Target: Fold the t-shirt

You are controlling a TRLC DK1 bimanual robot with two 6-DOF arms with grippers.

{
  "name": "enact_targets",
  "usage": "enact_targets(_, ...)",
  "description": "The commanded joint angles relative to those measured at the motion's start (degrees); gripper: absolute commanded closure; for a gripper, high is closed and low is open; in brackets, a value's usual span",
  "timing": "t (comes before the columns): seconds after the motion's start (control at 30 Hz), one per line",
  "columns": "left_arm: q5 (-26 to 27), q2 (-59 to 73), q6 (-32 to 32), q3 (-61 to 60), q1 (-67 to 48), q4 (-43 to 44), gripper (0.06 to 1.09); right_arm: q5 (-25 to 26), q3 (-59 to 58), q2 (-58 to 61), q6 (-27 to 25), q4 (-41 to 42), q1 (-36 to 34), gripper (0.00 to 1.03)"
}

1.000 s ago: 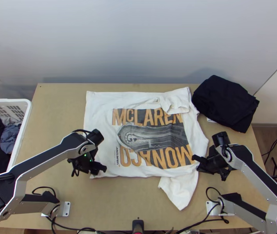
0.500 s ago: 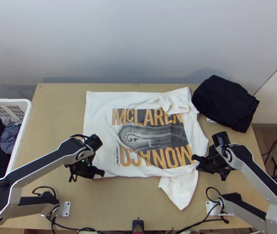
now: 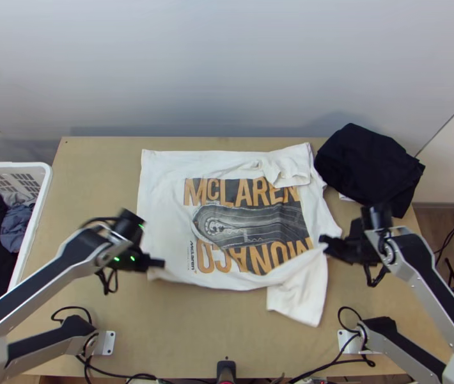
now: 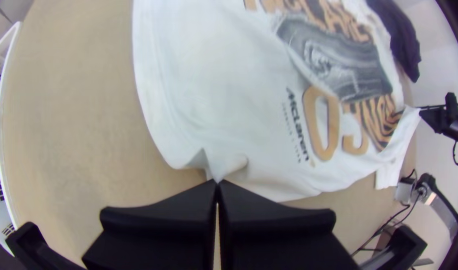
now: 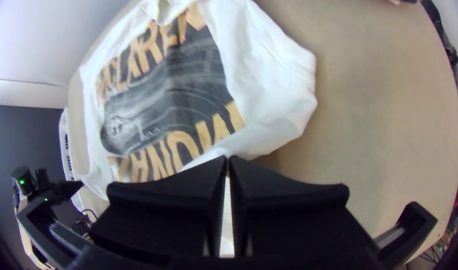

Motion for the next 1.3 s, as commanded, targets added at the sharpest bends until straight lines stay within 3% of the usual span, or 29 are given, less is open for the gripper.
enact_targets(0.0, -0.2, -9.1, 3.9, 4.5, 13.6, 6.6, 1.05, 0.0, 10.8, -1.0, 1.9, 5.0, -0.2, 1.00)
enact_targets(0.3, 4.1, -9.3, 8.6, 5.3, 32.5, 10.7, 1.05, 1.0, 18.7, 7.3, -1.3, 8.6, -5.2, 1.00)
enact_targets(0.43, 5.6, -9.4, 7.1, 6.2, 38.5, 13.7, 1.05, 1.0, 21.7, 8.3, -1.0, 8.6, -5.1, 1.00)
enact_targets(0.8, 7.2, -7.4, -1.8, 24.0, 36.9, 26.3, 1.05, 5.2, 46.0, 15.1, -1.7, 8.9, 4.9, 1.00)
enact_targets(1.0, 7.0, -4.3, -5.7, 33.8, 37.8, 30.5, 1.05, 7.1, 65.4, 22.3, -3.1, 9.3, 4.8, 1.00)
enact_targets(1.27, 6.3, -5.5, -4.4, 39.5, 42.2, 36.8, 1.05, 10.5, 86.0, 25.5, -3.1, 10.3, 4.2, 1.00)
